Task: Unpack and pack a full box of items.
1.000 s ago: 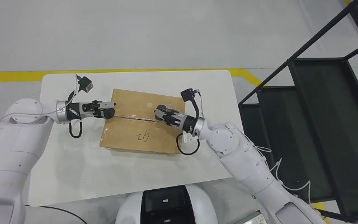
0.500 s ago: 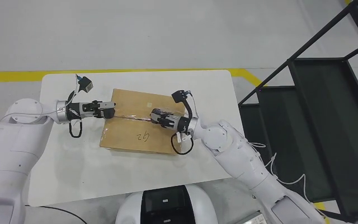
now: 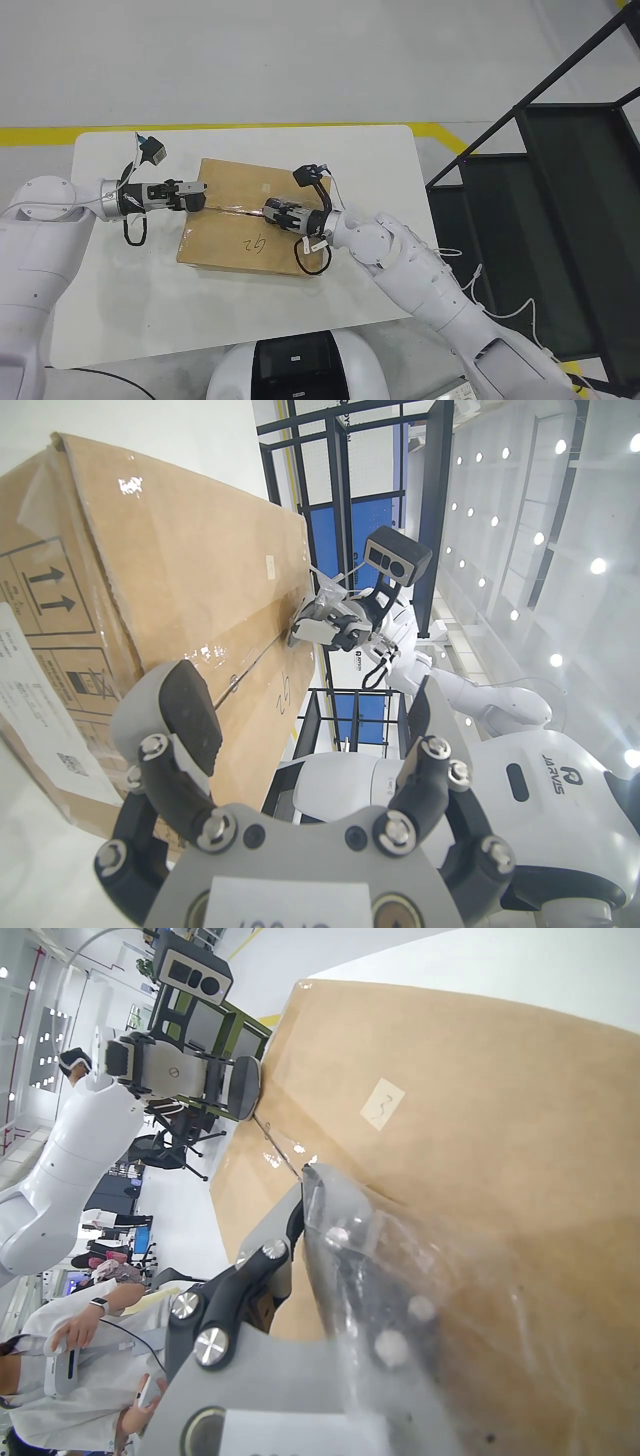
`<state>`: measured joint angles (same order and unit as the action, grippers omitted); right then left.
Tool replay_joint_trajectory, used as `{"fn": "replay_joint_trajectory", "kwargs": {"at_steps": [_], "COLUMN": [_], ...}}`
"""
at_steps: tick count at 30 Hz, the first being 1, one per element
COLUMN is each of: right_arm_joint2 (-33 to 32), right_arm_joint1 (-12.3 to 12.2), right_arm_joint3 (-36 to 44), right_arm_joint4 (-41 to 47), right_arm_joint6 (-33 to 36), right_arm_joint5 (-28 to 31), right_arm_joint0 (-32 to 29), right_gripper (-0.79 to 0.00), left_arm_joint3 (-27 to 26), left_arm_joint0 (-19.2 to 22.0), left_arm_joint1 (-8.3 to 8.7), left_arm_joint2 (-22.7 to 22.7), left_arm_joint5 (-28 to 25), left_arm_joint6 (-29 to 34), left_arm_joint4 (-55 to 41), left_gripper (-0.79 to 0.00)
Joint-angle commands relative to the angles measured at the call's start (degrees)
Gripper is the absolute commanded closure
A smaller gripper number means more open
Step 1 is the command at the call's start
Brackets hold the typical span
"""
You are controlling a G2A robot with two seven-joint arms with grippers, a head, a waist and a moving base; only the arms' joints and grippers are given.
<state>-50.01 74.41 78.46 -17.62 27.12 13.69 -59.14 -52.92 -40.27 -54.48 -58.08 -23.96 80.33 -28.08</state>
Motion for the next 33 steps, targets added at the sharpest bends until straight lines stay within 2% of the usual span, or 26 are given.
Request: {"fn": "replay_joint_trajectory", "kwargs": {"at_steps": [1,2,11,14,20,24,29,33], "right_arm_joint2": [0.13,0.18,-0.09,-0.45,-0.13,1.27,3.97,6.40], "right_arm_joint1": [0.14,0.20,0.38,0.31,0.62,1.26,2.53,3.92], "right_arm_joint3": [-0.33,-0.41,3.39,4.66,4.52,4.01,1.87,-1.65], "right_arm_joint4": [0.06,0.05,-0.73,-1.16,-1.03,-0.19,1.69,3.90], "right_arm_joint6": [-0.06,-0.05,0.98,1.59,2.59,3.51,4.71,4.66], "right_arm_joint5": [-0.11,-0.19,-0.74,-1.27,-1.62,-1.21,-1.17,-0.74], "right_arm_joint0": [0.17,0.28,0.32,0.10,0.88,2.44,5.23,7.80], "right_gripper": [-0.385,-0.785,-0.785,-0.785,-0.785,-0.785,-0.785,-0.785], "left_arm_joint3": [0.00,0.00,0.00,-0.51,4.34,7.47,13.47,12.86], "left_arm_joint0": [0.00,0.00,0.00,-0.54,1.48,2.76,1.19,-0.64], "left_arm_joint1": [0.00,0.00,0.00,0.10,0.28,0.01,2.04,3.02], "left_arm_joint2": [0.00,0.00,0.00,-1.14,-5.44,-6.76,-11.95,-14.24], "left_arm_joint5": [0.00,0.00,0.00,1.26,3.22,4.78,1.96,2.10], "left_arm_joint6": [0.00,0.00,0.00,-2.88,-5.66,-9.04,-4.74,-4.89], "left_arm_joint4": [0.00,0.00,0.00,-1.35,-8.59,-11.11,-11.87,-11.56], "left_gripper": [-0.785,-0.785,-0.785,-0.785,-0.785,-0.785,-0.785,-0.785]}}
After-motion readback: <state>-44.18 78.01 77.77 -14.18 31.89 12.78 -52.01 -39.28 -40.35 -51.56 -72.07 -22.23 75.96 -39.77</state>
